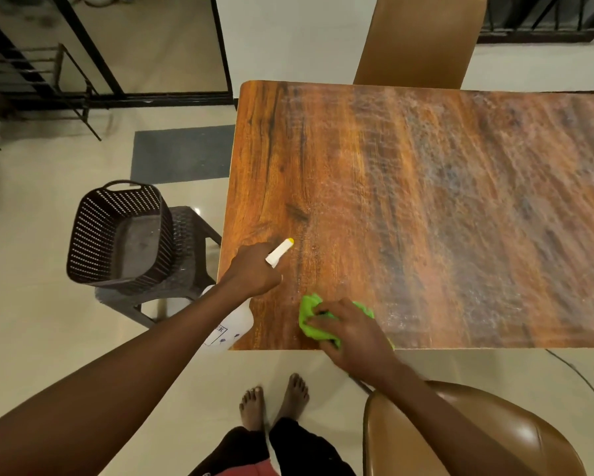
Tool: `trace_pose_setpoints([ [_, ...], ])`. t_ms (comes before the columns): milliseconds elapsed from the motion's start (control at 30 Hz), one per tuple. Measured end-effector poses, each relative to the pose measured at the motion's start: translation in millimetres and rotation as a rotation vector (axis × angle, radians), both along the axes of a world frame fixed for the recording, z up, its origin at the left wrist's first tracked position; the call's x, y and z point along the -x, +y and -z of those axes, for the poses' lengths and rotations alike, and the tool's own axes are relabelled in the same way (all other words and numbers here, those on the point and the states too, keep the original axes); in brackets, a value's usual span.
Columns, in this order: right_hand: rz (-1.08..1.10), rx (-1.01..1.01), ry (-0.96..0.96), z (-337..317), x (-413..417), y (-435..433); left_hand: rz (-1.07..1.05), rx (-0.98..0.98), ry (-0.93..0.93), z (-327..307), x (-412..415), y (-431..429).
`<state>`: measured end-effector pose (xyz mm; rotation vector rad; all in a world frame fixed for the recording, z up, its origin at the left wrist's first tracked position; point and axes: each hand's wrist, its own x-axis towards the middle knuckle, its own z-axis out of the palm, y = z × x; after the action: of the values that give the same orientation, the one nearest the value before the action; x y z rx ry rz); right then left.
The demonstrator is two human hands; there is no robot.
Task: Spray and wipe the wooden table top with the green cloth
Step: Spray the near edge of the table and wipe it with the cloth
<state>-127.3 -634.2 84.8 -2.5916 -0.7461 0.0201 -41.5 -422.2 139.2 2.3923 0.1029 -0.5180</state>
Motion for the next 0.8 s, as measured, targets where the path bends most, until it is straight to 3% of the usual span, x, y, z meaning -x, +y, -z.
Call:
trace_pose_setpoints([
  [200, -0.145, 0.1, 0.018, 31, 32, 14, -0.032, 0.049, 0.018, 8, 4, 8],
  [500, 0.034, 0.101, 0.035, 30, 9, 43, -0.032, 0.034, 0.022, 17, 5, 15],
  [667, -0.085, 0.095, 0.026, 36, 38, 39, -0.026, 0.039, 0.032, 19, 7, 15],
  [800, -0.055, 0.096, 0.049, 31, 4, 51, -0.018, 0.036, 0.006, 15, 1, 16],
])
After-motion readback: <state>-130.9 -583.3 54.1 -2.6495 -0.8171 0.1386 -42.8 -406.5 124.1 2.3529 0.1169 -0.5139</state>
